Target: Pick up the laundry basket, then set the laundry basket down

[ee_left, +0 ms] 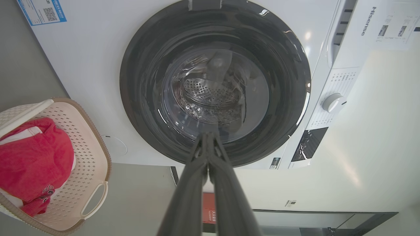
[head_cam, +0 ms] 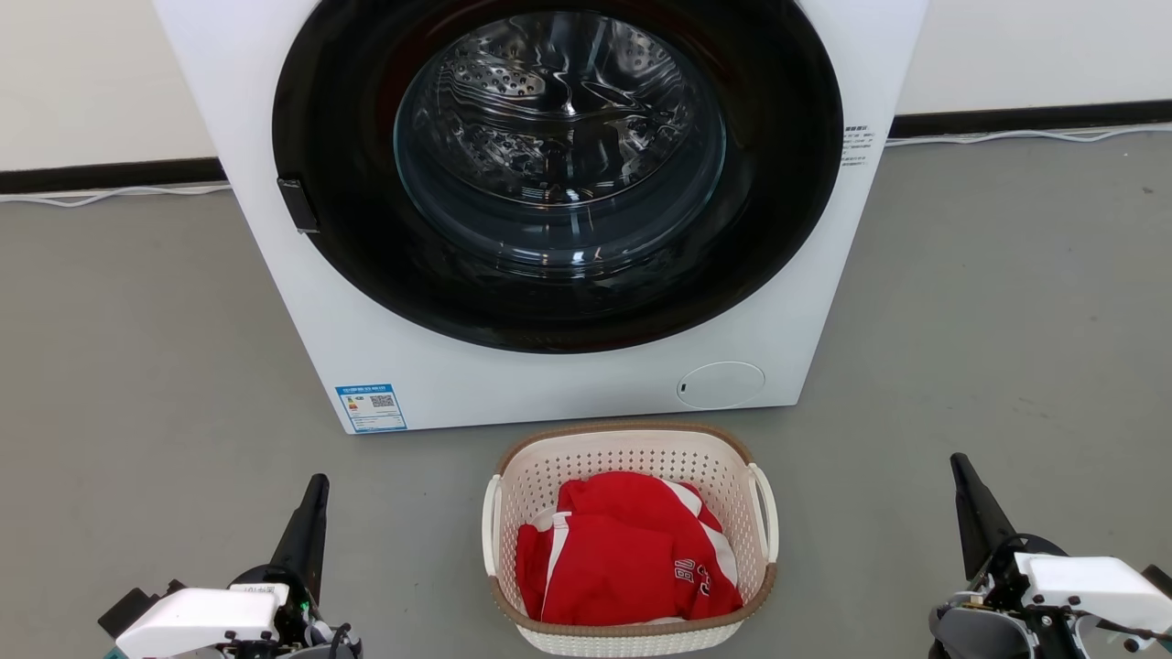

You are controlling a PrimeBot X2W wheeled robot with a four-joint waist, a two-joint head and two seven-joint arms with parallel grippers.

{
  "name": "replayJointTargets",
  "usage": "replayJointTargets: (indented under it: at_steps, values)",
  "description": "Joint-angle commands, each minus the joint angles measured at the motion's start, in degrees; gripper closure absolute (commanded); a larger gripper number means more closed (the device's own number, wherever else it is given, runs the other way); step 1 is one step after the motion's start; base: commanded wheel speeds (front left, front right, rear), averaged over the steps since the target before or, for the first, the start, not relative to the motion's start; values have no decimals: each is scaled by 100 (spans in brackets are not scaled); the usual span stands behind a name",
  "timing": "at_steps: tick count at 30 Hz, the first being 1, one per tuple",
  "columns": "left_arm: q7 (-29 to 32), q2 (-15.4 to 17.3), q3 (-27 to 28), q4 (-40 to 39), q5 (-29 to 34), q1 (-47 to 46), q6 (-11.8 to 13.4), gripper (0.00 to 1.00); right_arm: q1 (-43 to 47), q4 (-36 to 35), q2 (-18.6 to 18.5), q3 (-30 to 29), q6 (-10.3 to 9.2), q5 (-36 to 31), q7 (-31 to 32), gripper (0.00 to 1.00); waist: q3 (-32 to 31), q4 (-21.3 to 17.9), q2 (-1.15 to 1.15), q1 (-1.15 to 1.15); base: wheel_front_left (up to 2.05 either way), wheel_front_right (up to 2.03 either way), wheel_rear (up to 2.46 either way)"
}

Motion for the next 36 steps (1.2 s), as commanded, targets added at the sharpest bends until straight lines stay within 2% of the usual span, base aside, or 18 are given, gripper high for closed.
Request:
replayJointTargets:
  at_steps: [1,8,9,14,18,22,28,32,33,36]
  values:
    - [10,59,171,-167,-30,-321,-58,100,-243,-169,-21,105,41,39,42,100,0,0,0,0,0,0,0]
    - [10,59,171,-167,-30,-321,-58,100,-243,-169,-21,105,41,39,42,100,0,0,0,0,0,0,0]
    - [-1,0,-1,5,0,1,1,0,1,5,0,1,0,0,-1,0,0,0,0,0,0,0,0]
    - [-53,-21,-56,112,3,58,10,0,77,70,11,31,-2,-15,-44,0,4,-1,0,2,0,0,0]
    - [-122,-18,-127,97,4,58,8,0,107,19,5,61,-1,-52,-112,0,-9,1,0,13,0,0,0]
    - [-190,-16,-184,80,32,65,6,0,139,-31,-19,107,1,-130,-185,0,3,1,0,1,0,0,0]
    - [-293,-12,-243,86,262,56,2,0,159,-104,-74,154,3,-459,-289,0,13,1,0,0,0,0,0]
    - [-377,-9,-283,82,556,50,0,0,172,-180,-112,185,4,-901,-373,0,20,0,0,0,0,0,0]
    - [-531,-3,-352,8,1286,33,35,0,180,-296,-246,312,8,-1958,-524,0,29,3,0,0,0,0,0]
    - [-565,-1,-369,-8,1458,27,48,0,181,-313,-266,337,8,-2172,-557,0,30,3,0,0,0,0,0]
